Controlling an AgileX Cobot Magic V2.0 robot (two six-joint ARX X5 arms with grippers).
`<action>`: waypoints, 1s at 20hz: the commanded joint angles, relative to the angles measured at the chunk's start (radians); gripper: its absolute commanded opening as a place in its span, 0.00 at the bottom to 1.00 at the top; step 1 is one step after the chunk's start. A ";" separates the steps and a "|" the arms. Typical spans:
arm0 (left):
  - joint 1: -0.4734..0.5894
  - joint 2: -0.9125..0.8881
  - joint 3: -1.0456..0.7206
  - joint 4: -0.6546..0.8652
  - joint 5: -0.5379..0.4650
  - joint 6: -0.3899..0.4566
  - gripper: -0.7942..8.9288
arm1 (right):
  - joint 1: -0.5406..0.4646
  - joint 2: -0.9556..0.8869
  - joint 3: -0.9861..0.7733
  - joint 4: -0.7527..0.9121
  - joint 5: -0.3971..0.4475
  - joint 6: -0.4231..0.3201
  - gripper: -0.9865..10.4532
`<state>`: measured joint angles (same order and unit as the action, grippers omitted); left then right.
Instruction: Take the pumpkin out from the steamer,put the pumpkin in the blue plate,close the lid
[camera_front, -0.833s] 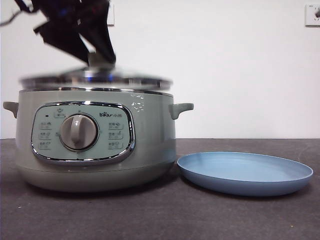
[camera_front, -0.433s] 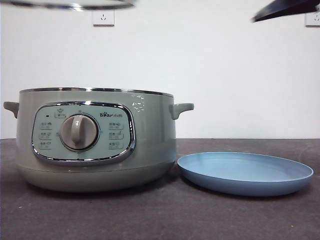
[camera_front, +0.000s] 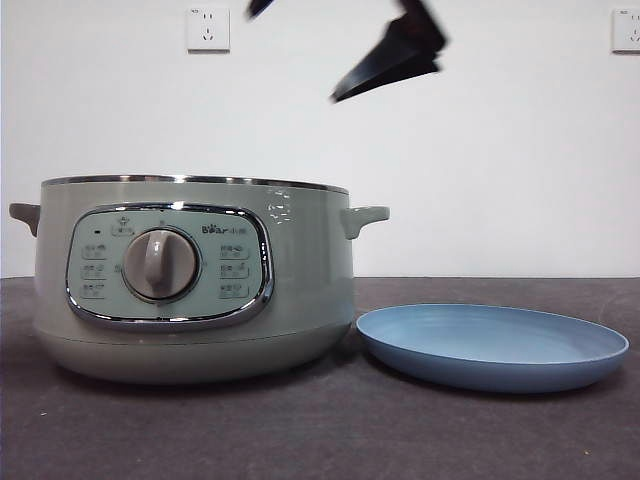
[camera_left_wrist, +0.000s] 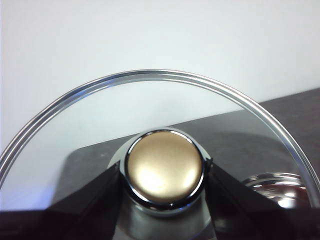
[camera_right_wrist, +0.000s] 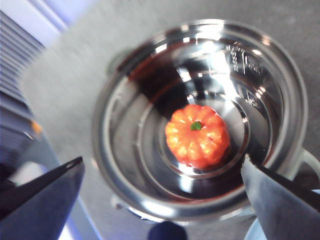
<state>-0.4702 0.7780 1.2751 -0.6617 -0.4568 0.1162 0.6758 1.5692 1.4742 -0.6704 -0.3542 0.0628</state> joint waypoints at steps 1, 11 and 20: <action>-0.001 -0.037 0.009 0.017 -0.038 0.021 0.07 | 0.067 0.166 0.214 -0.151 0.116 -0.094 0.59; -0.001 -0.050 0.009 -0.096 -0.068 0.021 0.07 | 0.167 0.566 0.468 -0.238 0.360 -0.169 0.58; -0.001 -0.048 0.009 -0.098 -0.067 0.021 0.07 | 0.150 0.618 0.468 -0.229 0.354 -0.165 0.11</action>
<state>-0.4706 0.7410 1.2747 -0.8013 -0.5140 0.1238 0.8234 2.1731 1.9438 -0.9001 0.0006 -0.0982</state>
